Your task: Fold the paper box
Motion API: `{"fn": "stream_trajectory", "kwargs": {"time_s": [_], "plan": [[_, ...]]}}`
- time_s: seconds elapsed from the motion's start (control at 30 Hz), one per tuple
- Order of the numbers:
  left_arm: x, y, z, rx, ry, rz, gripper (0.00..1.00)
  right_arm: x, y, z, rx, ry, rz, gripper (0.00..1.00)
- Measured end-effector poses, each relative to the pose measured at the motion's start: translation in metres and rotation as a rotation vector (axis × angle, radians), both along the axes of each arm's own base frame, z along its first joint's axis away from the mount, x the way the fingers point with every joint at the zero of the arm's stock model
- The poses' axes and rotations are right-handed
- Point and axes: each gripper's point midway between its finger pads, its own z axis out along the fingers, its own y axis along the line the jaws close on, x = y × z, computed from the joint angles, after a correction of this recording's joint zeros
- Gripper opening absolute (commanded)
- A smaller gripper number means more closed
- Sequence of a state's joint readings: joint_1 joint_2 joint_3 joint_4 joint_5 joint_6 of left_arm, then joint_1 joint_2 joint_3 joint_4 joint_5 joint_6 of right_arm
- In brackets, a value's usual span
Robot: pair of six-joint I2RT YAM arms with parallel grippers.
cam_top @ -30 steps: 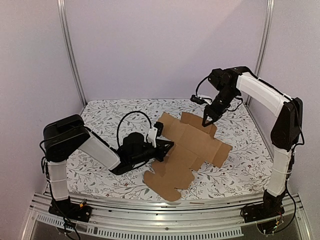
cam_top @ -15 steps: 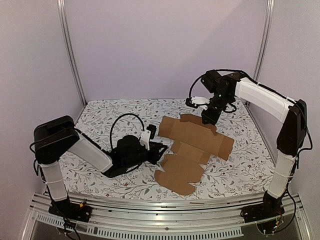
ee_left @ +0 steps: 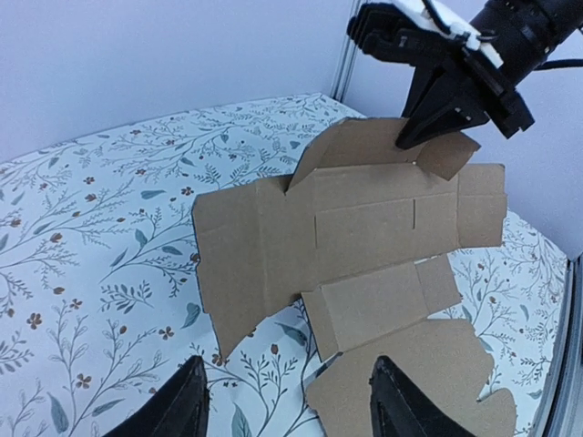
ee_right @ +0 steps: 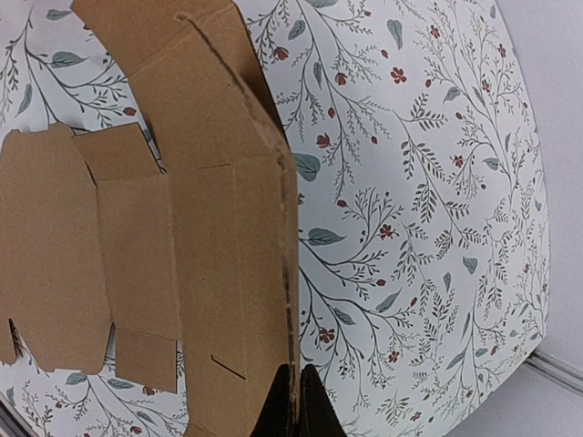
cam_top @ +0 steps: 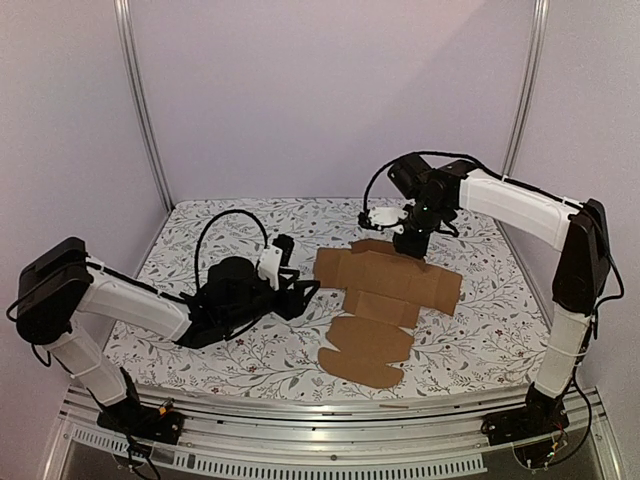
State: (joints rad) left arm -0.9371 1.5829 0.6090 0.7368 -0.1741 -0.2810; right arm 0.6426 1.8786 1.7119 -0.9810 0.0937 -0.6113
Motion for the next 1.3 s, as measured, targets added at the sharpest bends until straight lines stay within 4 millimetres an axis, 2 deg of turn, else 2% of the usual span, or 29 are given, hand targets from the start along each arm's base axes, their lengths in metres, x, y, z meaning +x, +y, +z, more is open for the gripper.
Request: {"fn": "stream_trajectory", "kwargs": {"time_s": [0.13,0.23,0.37,0.47,0.57,0.67,0.8,0.97,1.03,1.17,1.3], "plan": [[0.006,0.002,-0.022,0.054,0.036,0.021,0.61,-0.002,0.008,-0.008,-0.027,-0.039,0.057,0.00],[0.007,0.010,-0.030,0.063,0.041,0.039,0.61,-0.010,0.010,-0.018,-0.069,-0.081,0.116,0.00],[0.003,0.032,-0.041,0.074,0.054,0.074,0.62,-0.023,0.012,-0.027,-0.121,-0.167,0.222,0.00],[-0.001,0.054,-0.048,0.084,0.069,0.109,0.62,-0.024,0.016,-0.026,-0.132,-0.232,0.279,0.00],[-0.001,0.064,-0.052,0.092,0.079,0.128,0.62,-0.022,0.018,-0.022,-0.139,-0.296,0.321,0.00],[0.008,0.071,-0.051,0.089,0.083,0.153,0.62,-0.014,0.025,-0.012,-0.137,-0.364,0.358,0.00],[0.036,0.077,-0.046,0.078,0.090,0.194,0.62,0.000,0.040,0.008,-0.126,-0.449,0.405,0.00],[0.070,0.079,-0.032,0.057,0.099,0.218,0.62,0.028,0.072,0.033,-0.080,-0.543,0.444,0.00],[0.078,0.076,-0.026,0.053,0.100,0.214,0.62,0.035,0.082,0.031,-0.064,-0.555,0.464,0.00],[0.086,0.067,-0.016,0.046,0.100,0.193,0.62,0.039,0.090,0.010,-0.056,-0.533,0.504,0.00],[0.085,0.065,-0.020,0.059,0.112,0.153,0.61,0.037,0.093,-0.005,-0.043,-0.533,0.544,0.00]]}}
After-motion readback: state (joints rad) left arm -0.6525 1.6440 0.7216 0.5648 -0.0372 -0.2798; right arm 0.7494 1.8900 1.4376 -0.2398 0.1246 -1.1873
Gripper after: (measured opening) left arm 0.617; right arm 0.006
